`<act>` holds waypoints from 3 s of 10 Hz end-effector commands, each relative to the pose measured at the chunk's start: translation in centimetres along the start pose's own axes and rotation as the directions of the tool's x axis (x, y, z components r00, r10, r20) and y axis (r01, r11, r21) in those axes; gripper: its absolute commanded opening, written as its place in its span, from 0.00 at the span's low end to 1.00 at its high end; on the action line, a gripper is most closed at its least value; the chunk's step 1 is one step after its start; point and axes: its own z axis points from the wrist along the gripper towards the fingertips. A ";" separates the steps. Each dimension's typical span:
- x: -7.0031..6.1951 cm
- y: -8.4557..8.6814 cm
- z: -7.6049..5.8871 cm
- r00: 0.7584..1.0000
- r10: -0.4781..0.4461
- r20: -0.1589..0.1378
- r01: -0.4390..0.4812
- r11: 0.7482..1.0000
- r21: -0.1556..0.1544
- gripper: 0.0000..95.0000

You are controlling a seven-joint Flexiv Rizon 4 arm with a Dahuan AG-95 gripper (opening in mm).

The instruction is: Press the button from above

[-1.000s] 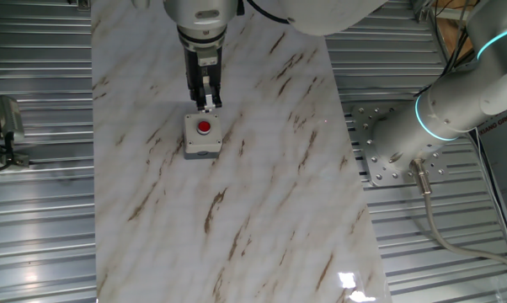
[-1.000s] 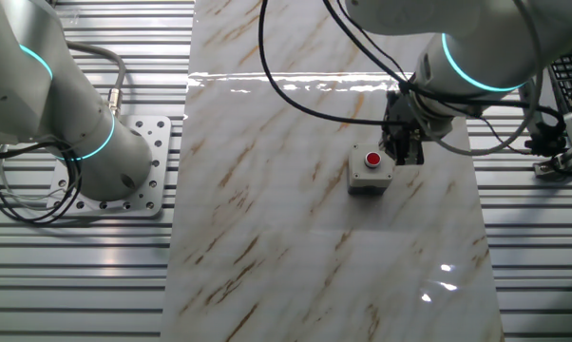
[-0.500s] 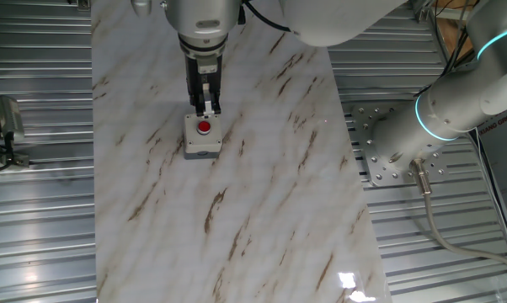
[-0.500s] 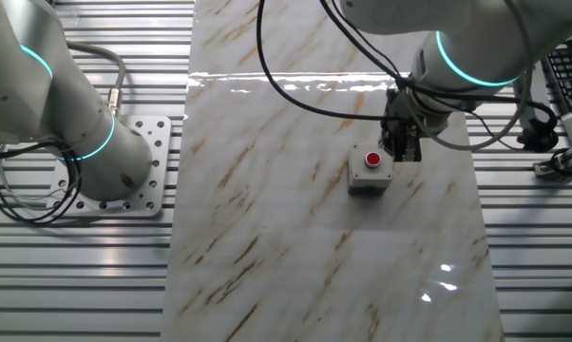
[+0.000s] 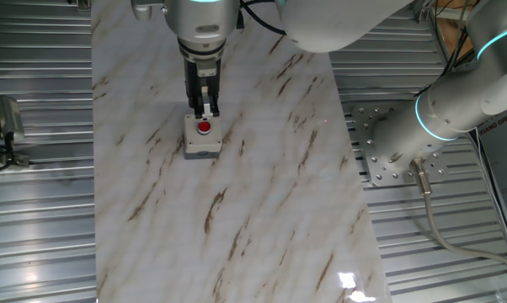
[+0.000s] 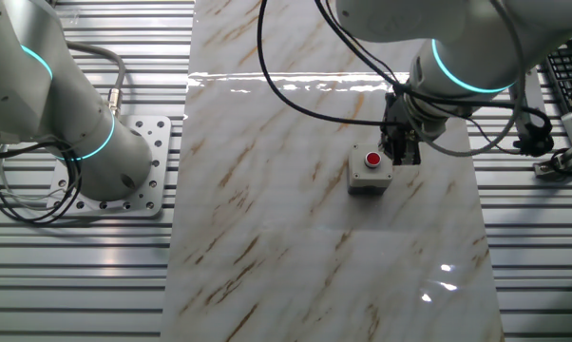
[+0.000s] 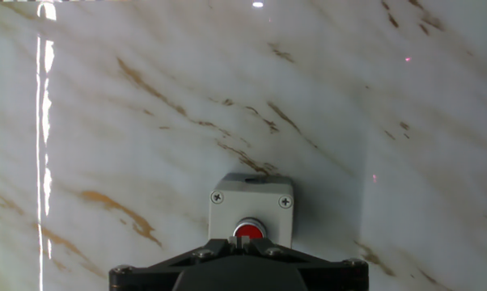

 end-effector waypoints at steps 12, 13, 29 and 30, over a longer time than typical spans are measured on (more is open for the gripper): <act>-0.4 -0.5 2.9 0.999 0.001 0.034 -0.001 1.000 -0.003 0.00; -0.4 -0.5 2.9 0.999 0.002 0.032 -0.002 1.000 -0.003 0.00; 0.7 -0.5 3.7 0.999 -0.004 0.048 0.005 1.000 -0.010 0.00; 0.7 -0.5 3.7 0.999 -0.005 0.047 0.005 1.000 -0.009 0.00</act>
